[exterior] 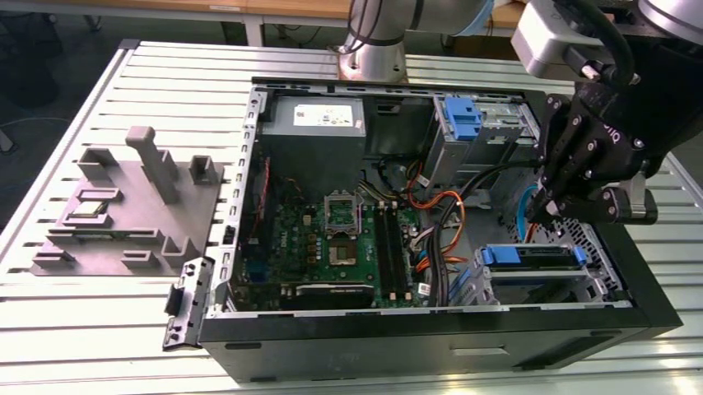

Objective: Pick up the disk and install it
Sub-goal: 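Insert the disk into the insertion slot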

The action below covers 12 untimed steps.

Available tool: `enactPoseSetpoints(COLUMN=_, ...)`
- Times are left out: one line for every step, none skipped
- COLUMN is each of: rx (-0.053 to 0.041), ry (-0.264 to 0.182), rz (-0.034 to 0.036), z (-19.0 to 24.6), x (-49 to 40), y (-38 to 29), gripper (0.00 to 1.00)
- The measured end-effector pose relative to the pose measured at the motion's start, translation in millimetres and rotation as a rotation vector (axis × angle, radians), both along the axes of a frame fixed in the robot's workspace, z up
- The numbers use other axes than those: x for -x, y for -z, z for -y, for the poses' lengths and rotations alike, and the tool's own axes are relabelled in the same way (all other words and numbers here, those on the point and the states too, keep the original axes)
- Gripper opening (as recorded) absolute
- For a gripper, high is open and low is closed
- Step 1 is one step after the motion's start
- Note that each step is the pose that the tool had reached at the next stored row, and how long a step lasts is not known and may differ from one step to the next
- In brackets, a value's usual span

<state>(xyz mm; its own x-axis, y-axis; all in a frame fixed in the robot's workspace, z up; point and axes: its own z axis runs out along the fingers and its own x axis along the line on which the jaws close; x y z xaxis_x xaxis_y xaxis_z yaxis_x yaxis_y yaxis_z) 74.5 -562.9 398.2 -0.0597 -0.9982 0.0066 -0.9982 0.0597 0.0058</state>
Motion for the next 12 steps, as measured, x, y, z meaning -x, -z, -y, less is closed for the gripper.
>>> enactPoseSetpoints(rx=0.0, ry=0.0, rz=0.0, z=0.0, x=0.0, y=0.0, gripper=0.1)
enactPoseSetpoints(rx=0.0, ry=0.0, rz=0.0, z=0.0, x=0.0, y=0.0, gripper=0.1)
enactPoseSetpoints(rx=0.0, ry=0.0, rz=0.0, z=0.0, x=0.0, y=0.0, gripper=0.1)
enactPoseSetpoints(rx=0.0, ry=0.0, rz=0.0, z=0.0, x=0.0, y=0.0, gripper=0.1)
enactPoseSetpoints(rx=0.0, ry=0.0, rz=0.0, z=0.0, x=0.0, y=0.0, gripper=0.1)
enactPoseSetpoints(rx=0.0, ry=0.0, rz=0.0, z=0.0, x=0.0, y=0.0, gripper=0.1)
enactPoseSetpoints(rx=0.0, ry=0.0, rz=0.0, z=0.0, x=0.0, y=0.0, gripper=0.1)
enactPoseSetpoints(rx=0.0, ry=0.0, rz=0.0, z=0.0, x=0.0, y=0.1, gripper=0.1)
enactPoseSetpoints(rx=-0.0001, ry=0.0, rz=0.0, z=0.0, x=0.0, y=0.2, gripper=0.1)
enactPoseSetpoints(rx=-0.0001, ry=0.0, rz=0.0, z=0.0, x=0.0, y=0.4, gripper=0.1)
enactPoseSetpoints(rx=-0.0004, ry=0.0, rz=0.0, z=0.0, x=0.0, y=1.2, gripper=0.1)
enactPoseSetpoints(rx=-0.0002, ry=0.0, rz=0.0, z=0.0, x=0.0, y=2.5, gripper=0.1)
